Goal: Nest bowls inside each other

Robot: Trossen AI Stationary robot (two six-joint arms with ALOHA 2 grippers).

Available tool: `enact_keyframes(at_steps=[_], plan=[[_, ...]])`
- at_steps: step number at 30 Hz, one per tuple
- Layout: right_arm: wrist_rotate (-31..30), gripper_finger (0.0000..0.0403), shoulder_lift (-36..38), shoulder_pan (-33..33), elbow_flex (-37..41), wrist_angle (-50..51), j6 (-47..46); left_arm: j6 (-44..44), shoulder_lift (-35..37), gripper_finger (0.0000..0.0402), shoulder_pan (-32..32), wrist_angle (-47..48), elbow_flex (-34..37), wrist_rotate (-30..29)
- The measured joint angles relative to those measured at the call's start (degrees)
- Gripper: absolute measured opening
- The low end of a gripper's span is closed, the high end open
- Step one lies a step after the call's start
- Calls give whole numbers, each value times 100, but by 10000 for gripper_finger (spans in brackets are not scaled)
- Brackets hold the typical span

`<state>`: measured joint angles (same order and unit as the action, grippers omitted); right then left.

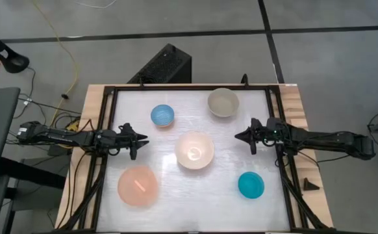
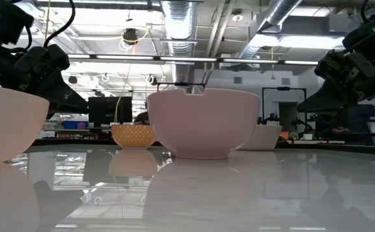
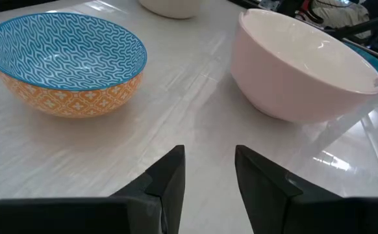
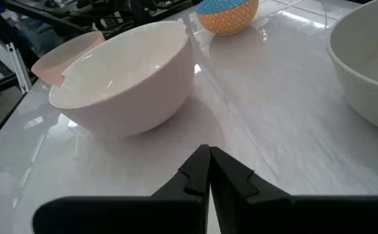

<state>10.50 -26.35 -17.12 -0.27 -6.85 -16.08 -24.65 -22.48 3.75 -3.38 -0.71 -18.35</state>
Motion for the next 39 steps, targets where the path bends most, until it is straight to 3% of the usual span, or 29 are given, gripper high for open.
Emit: enact_keyframes(at_steps=[13, 15, 20, 22, 29, 35, 39], plan=[[-9, 45, 0, 0, -2, -90, 229, -16, 1, 123, 2, -5, -1, 0], [-25, 45, 0, 0, -4, -355, -262, -781, 0, 123, 1, -83, -1, 78], [-481, 45, -128, -114, -189, -1948, -581, -4560, 7, 123, 2, -824, -1, 483], [-503, 45, -289, -88, -522, -2346, -620, -4990, 1, 123, 2, -874, -1, 587], [-592, 45, -1557, 562, -2142, -1721, -45, -4902, 1, 123, 0, -1250, -2, 497], [-677, 45, -3354, 1199, -3831, -1673, 352, -4470, -2, 123, 4, -1110, -2, 1083], [-674, 45, -4526, 1533, -5009, -1713, -12, -4005, -2, 123, 0, -858, -68, 1473]])
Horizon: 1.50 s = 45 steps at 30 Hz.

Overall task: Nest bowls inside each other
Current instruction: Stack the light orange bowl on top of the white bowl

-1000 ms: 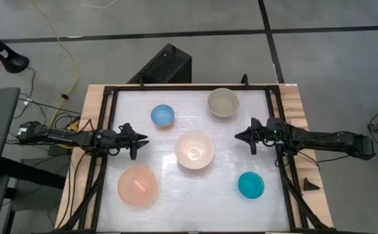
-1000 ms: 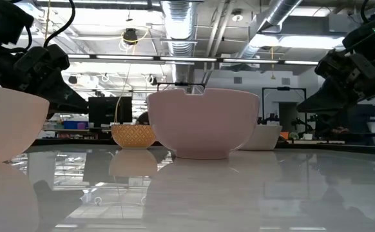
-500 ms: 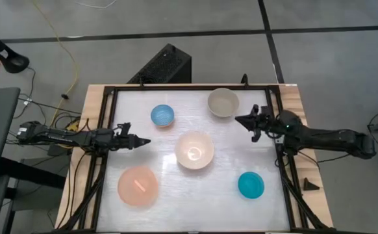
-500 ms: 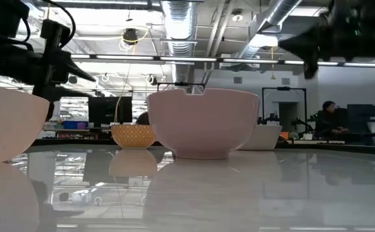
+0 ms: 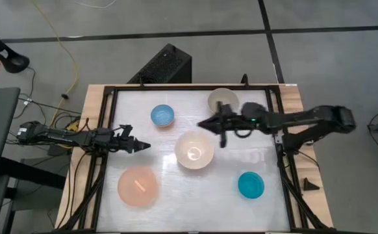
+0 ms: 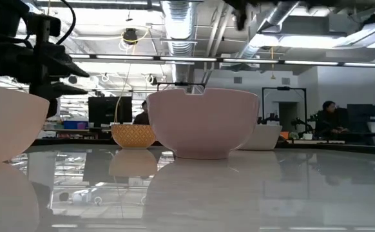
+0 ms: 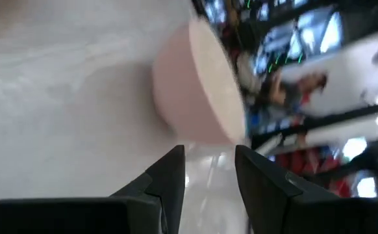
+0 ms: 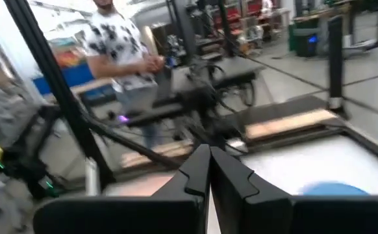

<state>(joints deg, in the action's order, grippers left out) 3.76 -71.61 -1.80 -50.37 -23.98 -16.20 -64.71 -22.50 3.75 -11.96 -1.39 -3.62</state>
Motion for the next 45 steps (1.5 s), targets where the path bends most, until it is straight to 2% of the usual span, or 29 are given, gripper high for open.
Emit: enact_keyframes(at_steps=[3, 5, 8, 12, 16, 23, 33, 41, 45], plan=[[152, 45, -867, 181, -817, 110, -202, 381, -4, 123, 0, 749, -411, 606], [234, 45, -1417, 279, -1341, 254, -110, 622, -49, 123, 4, 1661, -820, 774], [266, 45, -2217, 374, -2195, 369, -45, 1064, -173, 123, 2, 3079, -1504, 700], [706, 47, -3176, 373, -3369, 980, -42, 1376, -354, 123, 2, 4763, -2343, 290], [860, 55, -4070, 322, -4439, 1666, -40, 1401, -489, 123, 0, 5721, -2792, 426], [960, 87, -5321, 316, -6002, 2196, 20, 1369, -490, 123, 78, 6488, -2874, 749], [771, 178, -6716, 475, -7413, 2903, -33, 1373, -499, 123, 190, 6631, -2874, 749], [812, 220, -7348, 587, -8399, 3370, 85, 1470, -501, 123, 190, 6650, -2874, 526], [816, 222, -7427, 622, -8422, 3621, 154, 1621, -500, 123, 190, 6706, -2872, 410]])
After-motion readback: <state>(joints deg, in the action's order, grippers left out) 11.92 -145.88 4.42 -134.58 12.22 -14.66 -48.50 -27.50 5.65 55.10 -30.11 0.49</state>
